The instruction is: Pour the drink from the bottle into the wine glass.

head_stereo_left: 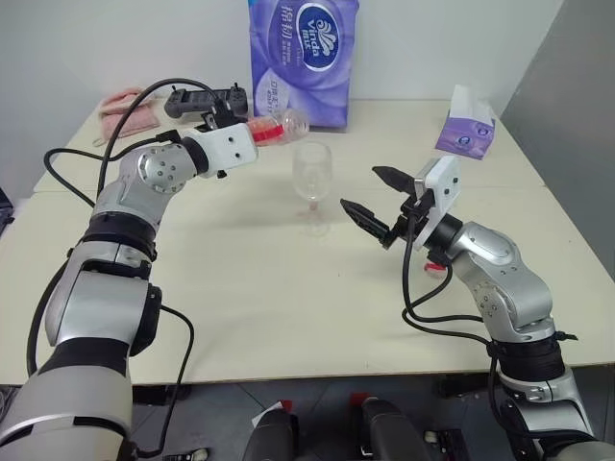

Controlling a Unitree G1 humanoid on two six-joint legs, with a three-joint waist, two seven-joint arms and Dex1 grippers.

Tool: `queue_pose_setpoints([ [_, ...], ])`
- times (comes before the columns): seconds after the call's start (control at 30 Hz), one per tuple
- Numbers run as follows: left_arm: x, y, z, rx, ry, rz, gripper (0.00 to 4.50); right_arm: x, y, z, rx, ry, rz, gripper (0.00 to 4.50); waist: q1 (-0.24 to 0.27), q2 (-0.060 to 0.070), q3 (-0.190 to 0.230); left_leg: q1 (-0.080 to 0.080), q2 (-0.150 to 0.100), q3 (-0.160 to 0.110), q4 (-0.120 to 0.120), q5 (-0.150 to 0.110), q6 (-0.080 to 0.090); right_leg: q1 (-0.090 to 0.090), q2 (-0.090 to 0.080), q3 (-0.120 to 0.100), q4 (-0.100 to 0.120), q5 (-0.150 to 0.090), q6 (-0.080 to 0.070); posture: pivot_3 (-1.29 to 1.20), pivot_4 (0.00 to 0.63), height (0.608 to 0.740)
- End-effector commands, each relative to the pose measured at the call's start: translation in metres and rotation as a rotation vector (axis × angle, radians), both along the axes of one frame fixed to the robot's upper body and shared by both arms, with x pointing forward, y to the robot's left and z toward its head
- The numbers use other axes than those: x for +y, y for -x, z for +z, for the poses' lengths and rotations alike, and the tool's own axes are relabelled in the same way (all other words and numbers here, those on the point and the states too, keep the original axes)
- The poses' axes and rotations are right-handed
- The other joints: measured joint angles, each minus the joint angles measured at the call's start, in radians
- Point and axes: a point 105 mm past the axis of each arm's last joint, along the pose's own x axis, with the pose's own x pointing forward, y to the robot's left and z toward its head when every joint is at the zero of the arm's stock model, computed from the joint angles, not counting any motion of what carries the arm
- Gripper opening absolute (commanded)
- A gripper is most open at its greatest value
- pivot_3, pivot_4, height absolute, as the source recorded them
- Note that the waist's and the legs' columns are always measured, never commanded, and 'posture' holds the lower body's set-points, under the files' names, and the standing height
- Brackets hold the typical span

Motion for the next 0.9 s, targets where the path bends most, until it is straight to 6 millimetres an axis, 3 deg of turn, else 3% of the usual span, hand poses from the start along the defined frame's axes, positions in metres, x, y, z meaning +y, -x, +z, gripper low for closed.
queue_pose_setpoints([
  [0.03, -0.004, 0.002, 0.034, -0.105, -0.004, -0.019, 1.70, -0.001, 0.005, 0.012, -0.057, -0.016, 0.009, 4.50, 0.000, 0.000, 0.000, 0.000, 0.000, 0.000, 0.000, 0.000, 0.000, 0.000, 0.000, 0.000, 0.000, 0.000, 0.000, 0.00, 0.150, 0.740],
  [0.9, -0.006, -0.001, 0.049, -0.208, -0.259, 0.011, 1.70, 0.000, 0.006, 0.007, -0.044, -0.019, 0.006, 4.50, 0.000, 0.000, 0.000, -0.001, 0.000, 0.000, 0.001, 0.000, 0.000, -0.001, 0.000, 0.000, 0.001, 0.000, 0.000, 0.00, 0.150, 0.740],
])
